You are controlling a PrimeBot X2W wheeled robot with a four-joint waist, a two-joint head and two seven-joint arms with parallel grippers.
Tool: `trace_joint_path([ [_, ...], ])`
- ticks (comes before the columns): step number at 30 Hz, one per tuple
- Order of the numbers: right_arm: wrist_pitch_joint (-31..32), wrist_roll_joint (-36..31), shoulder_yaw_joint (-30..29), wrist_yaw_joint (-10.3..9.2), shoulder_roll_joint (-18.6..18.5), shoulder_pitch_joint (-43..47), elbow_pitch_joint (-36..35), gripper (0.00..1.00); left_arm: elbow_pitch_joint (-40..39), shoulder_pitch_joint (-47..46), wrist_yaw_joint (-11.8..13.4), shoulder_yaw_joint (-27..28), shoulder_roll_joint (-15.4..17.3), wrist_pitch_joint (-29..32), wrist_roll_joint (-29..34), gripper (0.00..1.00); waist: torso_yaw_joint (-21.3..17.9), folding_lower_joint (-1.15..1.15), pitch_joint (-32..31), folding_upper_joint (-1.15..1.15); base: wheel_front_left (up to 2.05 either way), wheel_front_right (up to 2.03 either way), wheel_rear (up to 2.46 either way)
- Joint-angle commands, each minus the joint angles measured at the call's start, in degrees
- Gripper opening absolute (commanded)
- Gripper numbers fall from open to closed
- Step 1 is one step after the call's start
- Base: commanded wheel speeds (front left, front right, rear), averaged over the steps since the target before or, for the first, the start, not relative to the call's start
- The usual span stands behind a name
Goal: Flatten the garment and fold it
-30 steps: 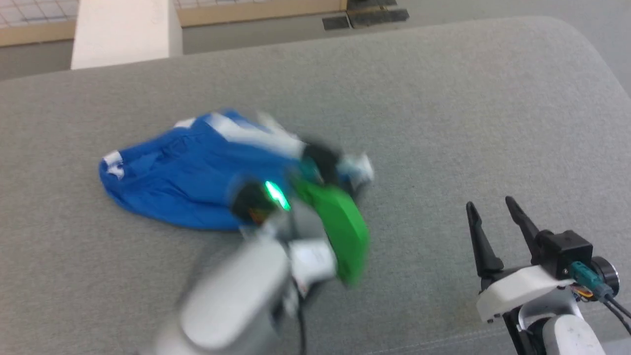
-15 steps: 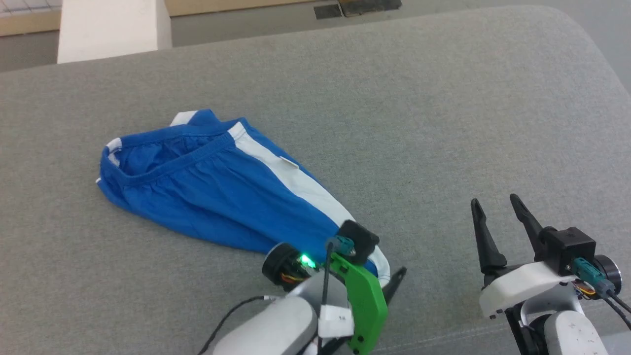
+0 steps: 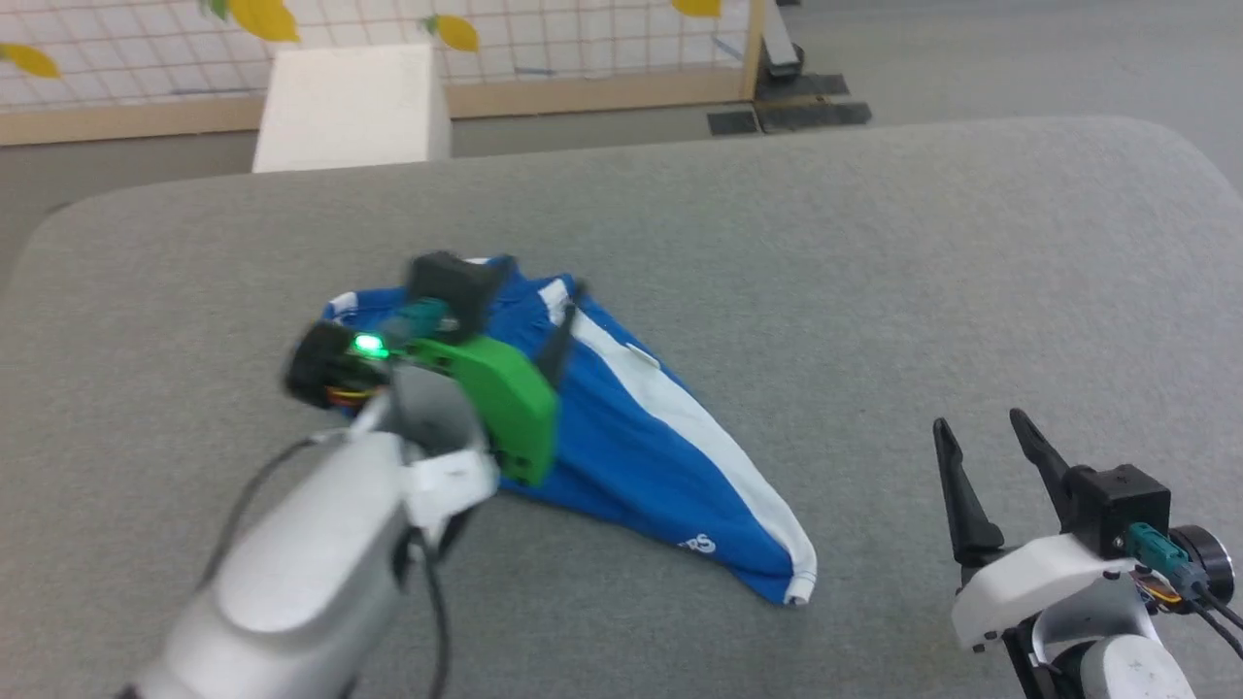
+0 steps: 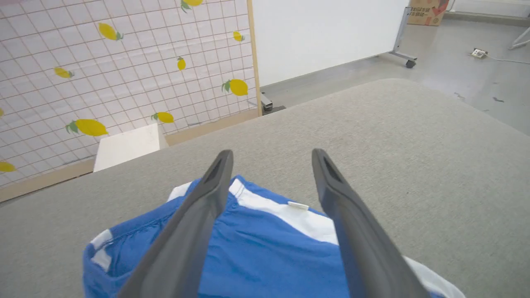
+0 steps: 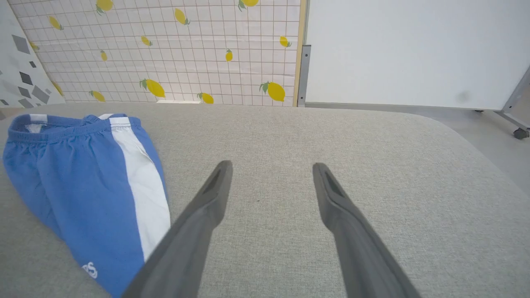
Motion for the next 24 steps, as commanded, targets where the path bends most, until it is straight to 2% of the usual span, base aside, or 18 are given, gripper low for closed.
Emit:
trace_joint_path([
  [1, 0.46, -0.25, -0.02, -0.09, 0.16, 0.91, -0.59, 1.00, 0.18, 0.29, 0.71, 1.12, 1.87, -1.19, 0.42, 1.00, 3.30, 0.00, -3.16, 0.00, 0.00, 0.00, 0.00],
  [6, 1.89, 0.72, 0.78, -0.09, 0.06, 2.48, -2.29, 1.00, -0.07, 5.42, 3.71, 5.55, 7.36, -5.49, -0.09, 1.00, 5.19, 0.00, -4.79, 0.00, 0.00, 0.00, 0.00],
  [10, 2.91, 1.93, 1.50, -0.09, -0.37, 3.73, -3.60, 1.00, -1.92, 11.57, 6.41, 7.74, 9.68, -9.32, -0.63, 1.00, 6.01, 0.00, -5.49, 0.00, 0.00, 0.00, 0.00],
  [13, 3.67, 2.59, 1.66, -0.09, -0.47, 5.02, -4.56, 1.00, -4.93, 18.99, 8.73, 7.95, 10.59, -12.25, -1.08, 1.00, 6.58, 0.00, -5.69, 0.00, 0.00, 0.00, 0.00],
  [18, 4.25, 2.82, 1.79, -0.09, -0.42, 6.00, -5.25, 1.00, -7.33, 22.41, 10.64, 7.39, 10.41, -13.03, -0.83, 1.00, 7.18, 0.00, -5.36, 0.00, 0.00, 0.00, 0.00],
  [24, 4.86, 2.88, 2.42, -0.09, -0.39, 5.94, -5.92, 1.00, -9.12, 21.92, 10.25, 5.90, 10.55, -11.23, -0.41, 1.00, 6.96, 0.00, -4.13, 0.00, 0.00, 0.00, 0.00],
])
